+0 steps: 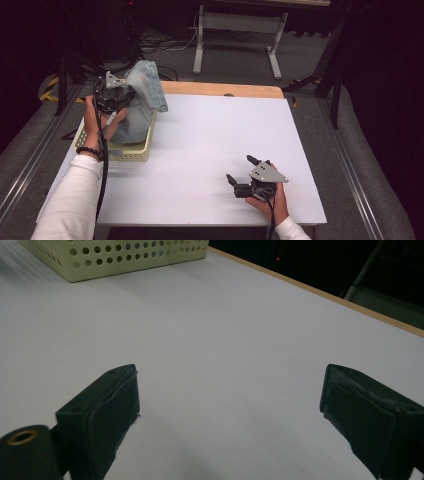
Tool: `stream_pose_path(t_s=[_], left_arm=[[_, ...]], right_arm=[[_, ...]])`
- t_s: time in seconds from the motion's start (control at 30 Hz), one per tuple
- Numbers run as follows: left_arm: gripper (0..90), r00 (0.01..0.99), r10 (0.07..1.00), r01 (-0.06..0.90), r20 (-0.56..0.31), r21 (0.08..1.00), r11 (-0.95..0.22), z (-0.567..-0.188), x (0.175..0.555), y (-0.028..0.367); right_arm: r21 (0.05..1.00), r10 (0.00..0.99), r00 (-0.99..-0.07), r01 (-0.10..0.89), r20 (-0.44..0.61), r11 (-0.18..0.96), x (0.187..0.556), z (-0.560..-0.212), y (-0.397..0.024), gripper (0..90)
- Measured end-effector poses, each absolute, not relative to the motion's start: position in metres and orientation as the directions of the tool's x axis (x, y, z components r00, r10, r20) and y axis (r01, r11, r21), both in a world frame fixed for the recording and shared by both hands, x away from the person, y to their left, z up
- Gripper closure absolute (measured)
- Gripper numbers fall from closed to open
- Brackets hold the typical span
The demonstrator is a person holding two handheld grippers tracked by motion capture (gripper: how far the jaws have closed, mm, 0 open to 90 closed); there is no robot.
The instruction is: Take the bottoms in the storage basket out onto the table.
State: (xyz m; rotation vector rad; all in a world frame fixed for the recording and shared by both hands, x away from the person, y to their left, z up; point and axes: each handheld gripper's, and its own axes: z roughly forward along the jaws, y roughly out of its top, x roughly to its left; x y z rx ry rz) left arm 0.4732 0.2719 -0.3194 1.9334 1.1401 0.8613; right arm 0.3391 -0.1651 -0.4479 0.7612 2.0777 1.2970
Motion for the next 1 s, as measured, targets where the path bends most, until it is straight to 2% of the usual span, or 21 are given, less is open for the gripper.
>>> stream_pose_path(t_s=[0.73,1.0], left_arm=[[79.7,0.535,0.811,0.289,0.238,0.851,-0.440,-0.290,0.462,0.203],[79.7,0.613,0.757,0.243,0.226,0.858,-0.453,-0.290,0.459,0.171]], right_arm=[[0.929,0.763,-0.632,0.187,-0.137,0.321,0.344,-0.444,-0.176,9.2],[0.932,0.809,-0.570,0.195,-0.146,0.305,0.348,-0.442,-0.186,10.2]])
